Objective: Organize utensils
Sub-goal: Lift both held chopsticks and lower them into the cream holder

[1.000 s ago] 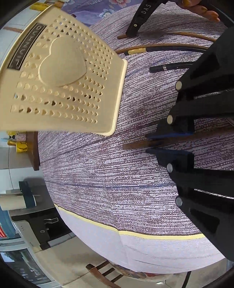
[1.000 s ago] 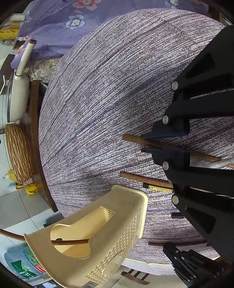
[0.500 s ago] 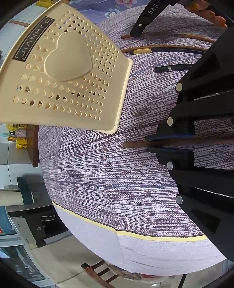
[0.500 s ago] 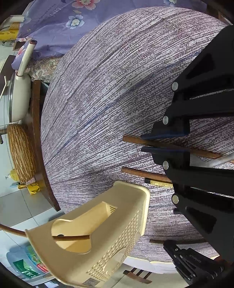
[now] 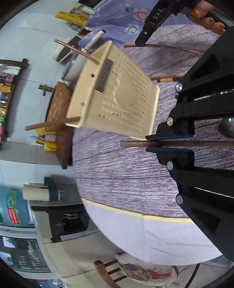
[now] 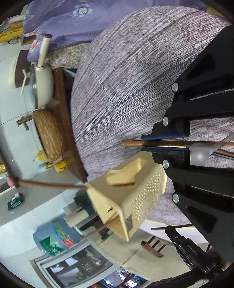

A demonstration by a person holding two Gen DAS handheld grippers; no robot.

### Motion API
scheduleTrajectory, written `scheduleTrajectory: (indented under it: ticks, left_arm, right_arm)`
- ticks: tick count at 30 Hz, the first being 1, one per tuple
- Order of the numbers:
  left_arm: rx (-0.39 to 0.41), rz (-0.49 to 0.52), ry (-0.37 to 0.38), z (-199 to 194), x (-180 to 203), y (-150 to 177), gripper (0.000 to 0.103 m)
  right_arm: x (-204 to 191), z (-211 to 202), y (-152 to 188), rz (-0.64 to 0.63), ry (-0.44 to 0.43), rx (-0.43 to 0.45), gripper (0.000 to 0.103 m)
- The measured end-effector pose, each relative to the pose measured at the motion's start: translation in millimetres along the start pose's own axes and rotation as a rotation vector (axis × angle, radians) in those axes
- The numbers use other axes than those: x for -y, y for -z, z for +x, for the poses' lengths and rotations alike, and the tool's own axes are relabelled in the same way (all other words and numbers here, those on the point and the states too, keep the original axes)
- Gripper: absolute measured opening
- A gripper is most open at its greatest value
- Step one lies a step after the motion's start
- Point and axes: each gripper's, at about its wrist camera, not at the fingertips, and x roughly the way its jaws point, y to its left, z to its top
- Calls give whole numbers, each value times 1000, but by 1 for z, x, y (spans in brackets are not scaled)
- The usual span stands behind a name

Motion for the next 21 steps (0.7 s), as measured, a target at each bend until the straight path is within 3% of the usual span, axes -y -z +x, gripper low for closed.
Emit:
scheduleTrajectory:
  ticks: [9, 21]
  left_arm:
    - [117, 10, 51, -46, -3, -14, 8]
    - [193, 30, 85, -81, -4, -23, 8]
  right_arm:
    - [-29, -67, -20, -103, -88, 134, 8]
    - [-52, -115, -26, -190, -136, 185, 8]
